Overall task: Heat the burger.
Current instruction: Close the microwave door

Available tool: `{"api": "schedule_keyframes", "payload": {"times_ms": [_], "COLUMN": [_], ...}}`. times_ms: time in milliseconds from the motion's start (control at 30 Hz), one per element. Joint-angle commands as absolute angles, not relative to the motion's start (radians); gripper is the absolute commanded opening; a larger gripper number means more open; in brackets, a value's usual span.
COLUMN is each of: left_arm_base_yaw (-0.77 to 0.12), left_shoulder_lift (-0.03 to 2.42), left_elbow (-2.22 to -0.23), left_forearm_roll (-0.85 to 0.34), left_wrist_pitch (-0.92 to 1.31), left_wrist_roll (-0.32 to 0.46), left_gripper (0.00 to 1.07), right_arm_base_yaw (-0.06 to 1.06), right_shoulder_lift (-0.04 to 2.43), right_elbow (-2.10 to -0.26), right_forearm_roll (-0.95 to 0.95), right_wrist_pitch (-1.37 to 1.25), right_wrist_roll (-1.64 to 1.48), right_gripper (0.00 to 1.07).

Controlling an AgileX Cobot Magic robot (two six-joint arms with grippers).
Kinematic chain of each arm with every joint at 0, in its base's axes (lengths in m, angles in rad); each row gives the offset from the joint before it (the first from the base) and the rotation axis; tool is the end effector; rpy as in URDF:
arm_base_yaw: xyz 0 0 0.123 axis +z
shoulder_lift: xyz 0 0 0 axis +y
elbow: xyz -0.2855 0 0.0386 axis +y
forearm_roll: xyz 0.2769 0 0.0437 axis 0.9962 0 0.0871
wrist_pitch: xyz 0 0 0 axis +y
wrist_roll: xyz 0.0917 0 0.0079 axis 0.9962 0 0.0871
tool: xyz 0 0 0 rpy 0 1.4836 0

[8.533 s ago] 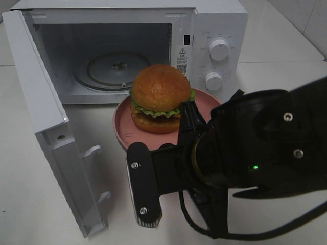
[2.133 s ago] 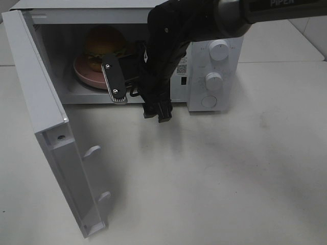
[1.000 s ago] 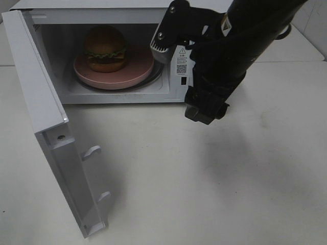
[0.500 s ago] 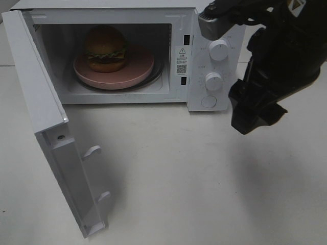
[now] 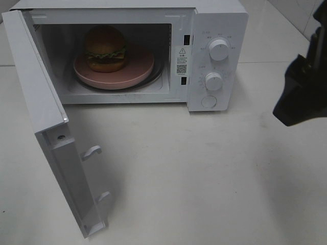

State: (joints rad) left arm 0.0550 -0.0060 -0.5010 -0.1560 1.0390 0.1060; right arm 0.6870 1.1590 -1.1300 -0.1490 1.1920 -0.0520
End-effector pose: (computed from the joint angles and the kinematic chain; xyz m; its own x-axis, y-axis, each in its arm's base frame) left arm 0.0183 -0.0113 0.2936 -0.4229 0.0029 -0.9062 0.0777 0.9964 -0.0330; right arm 0.1920 0.1411 0.3532 -0.6327 -0.6564 -0.4109 -0.6543 0.7369 -0.1698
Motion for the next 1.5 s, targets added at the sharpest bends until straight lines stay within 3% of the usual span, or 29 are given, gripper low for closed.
{"api": "schedule_keyframes", "payload": {"times_ms": [33,400,667,1000,1500], "left_arm_base_yaw": [0.057,0.057,0.057,0.057,0.057], "left_shoulder_lift": [-0.028,-0.028,-0.028,-0.028,-0.028], "left_elbow": [-0.496,-0.496,-0.496,-0.496,-0.496], "left_forearm_roll": [-0.159,-0.159,-0.159,-0.159,-0.159], "left_wrist_pitch": [1.028,1.028,1.028,1.028,1.028], "left_wrist_roll": [0.101,0.101,0.101,0.101,0.101], "left_gripper": [1.0,1.0,1.0,1.0,1.0], "right_arm_base_yaw": [0.688,0.665,0.406,0.201,0.117], "right_shoulder_lift": [1.116,0.986,0.852,0.582,0.171], "right_elbow": [-1.074,-0.819,-0.721,-0.589,-0.507], "right_forearm_roll": [-0.145,-0.143,-0.111,-0.067,-0.059], "right_wrist_pitch": [1.2,1.145,1.106,1.058,1.032], "right_wrist_roll": [-0.037,0.035,0.044,0.057,0.05], "right_gripper": [0.76,0.76,0.76,0.76,0.76]}}
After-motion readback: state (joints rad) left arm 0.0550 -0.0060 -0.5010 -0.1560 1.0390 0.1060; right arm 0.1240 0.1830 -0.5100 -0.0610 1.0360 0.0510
